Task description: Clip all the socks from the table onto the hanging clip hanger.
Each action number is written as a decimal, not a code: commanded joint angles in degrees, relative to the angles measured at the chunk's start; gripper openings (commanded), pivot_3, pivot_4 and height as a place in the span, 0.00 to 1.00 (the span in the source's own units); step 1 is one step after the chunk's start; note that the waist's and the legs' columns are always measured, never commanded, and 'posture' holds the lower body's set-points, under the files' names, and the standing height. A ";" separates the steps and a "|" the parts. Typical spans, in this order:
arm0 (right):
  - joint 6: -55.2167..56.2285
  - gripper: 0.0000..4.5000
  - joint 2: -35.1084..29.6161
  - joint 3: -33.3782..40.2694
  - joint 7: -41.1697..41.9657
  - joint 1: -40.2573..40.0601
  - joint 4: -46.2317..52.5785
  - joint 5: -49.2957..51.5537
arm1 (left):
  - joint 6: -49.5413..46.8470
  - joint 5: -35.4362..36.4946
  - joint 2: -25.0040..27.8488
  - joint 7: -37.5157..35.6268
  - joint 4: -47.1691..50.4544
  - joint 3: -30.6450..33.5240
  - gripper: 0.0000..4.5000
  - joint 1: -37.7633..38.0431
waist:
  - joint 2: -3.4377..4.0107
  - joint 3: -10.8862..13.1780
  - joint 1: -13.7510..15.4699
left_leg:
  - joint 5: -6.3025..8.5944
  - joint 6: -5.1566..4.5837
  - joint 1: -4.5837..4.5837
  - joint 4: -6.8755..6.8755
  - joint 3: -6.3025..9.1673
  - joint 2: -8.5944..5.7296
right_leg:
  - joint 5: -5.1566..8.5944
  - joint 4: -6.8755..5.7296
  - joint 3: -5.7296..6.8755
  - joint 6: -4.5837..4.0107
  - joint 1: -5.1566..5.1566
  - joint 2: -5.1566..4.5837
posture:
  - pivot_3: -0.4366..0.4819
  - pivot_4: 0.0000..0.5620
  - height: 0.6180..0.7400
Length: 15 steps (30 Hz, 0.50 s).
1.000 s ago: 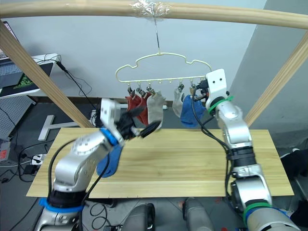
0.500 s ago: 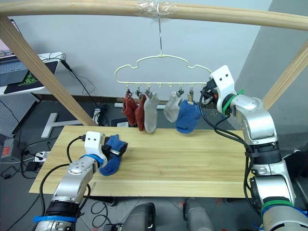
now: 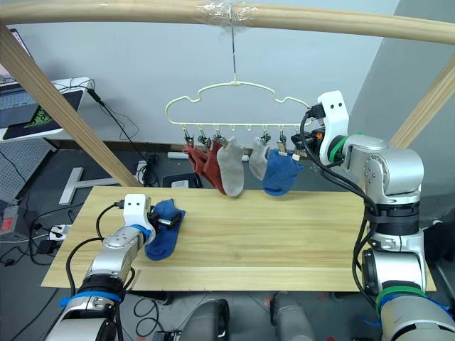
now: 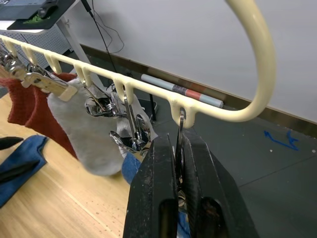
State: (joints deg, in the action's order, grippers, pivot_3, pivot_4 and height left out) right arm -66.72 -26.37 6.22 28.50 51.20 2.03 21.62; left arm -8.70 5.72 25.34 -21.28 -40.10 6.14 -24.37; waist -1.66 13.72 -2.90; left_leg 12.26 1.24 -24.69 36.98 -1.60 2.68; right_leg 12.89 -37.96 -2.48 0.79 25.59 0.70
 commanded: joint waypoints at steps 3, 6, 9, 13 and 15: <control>-0.58 0.01 -0.84 2.29 -1.06 1.82 3.20 1.59 | -2.81 1.72 -0.40 -4.18 -1.13 0.83 1.00 1.16 | 0.00 0.00 -0.14 | 0.00 0.00 0.01 0.01 0.00 0.00 | 0.11 -0.01 -0.01 0.18 0.00 0.00 | 0.38 0.45 1.00; -0.90 0.00 -0.93 2.46 -1.37 1.77 3.46 1.92 | -2.60 1.23 -0.41 -5.62 -1.06 0.22 0.87 1.69 | 0.01 0.00 -0.19 | 0.00 0.00 0.01 0.02 -0.01 0.00 | 0.11 -0.02 -0.02 0.18 0.00 0.00 | 0.38 0.45 1.00; -0.99 0.00 -0.96 2.54 -1.51 1.84 3.34 2.12 | -2.31 0.78 -0.72 -5.94 -0.45 -0.20 0.67 2.19 | 0.01 -0.01 -0.26 | 0.00 0.00 0.02 0.01 -0.01 0.01 | 0.11 -0.02 -0.02 0.18 -0.01 0.00 | 0.38 0.45 1.00; -0.62 0.00 -0.98 2.33 -1.83 1.82 3.13 2.43 | -1.98 0.19 -1.42 -5.09 1.15 -0.37 0.41 3.49 | 0.02 -0.01 -0.32 | 0.00 0.00 0.03 0.01 -0.02 0.01 | 0.11 -0.02 -0.04 0.18 -0.02 0.00 | 0.38 0.44 1.00; -0.81 0.00 -0.99 2.42 -2.03 1.79 3.17 2.75 | -2.30 0.24 -1.74 -5.12 1.96 -0.34 0.27 4.05 | 0.02 -0.01 -0.35 | 0.00 0.00 0.03 0.01 -0.01 0.01 | 0.11 -0.03 -0.03 0.18 -0.02 0.00 | 0.38 0.44 1.00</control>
State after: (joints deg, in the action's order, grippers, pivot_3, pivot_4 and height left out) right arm -67.95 -26.53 7.25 26.74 51.20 2.71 23.71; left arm -9.63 6.63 24.15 -26.61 -37.70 6.63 -22.11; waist -1.65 13.71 -3.25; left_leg 12.26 1.24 -24.65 36.99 -1.61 2.69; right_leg 12.99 -37.99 -2.51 0.97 25.58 0.70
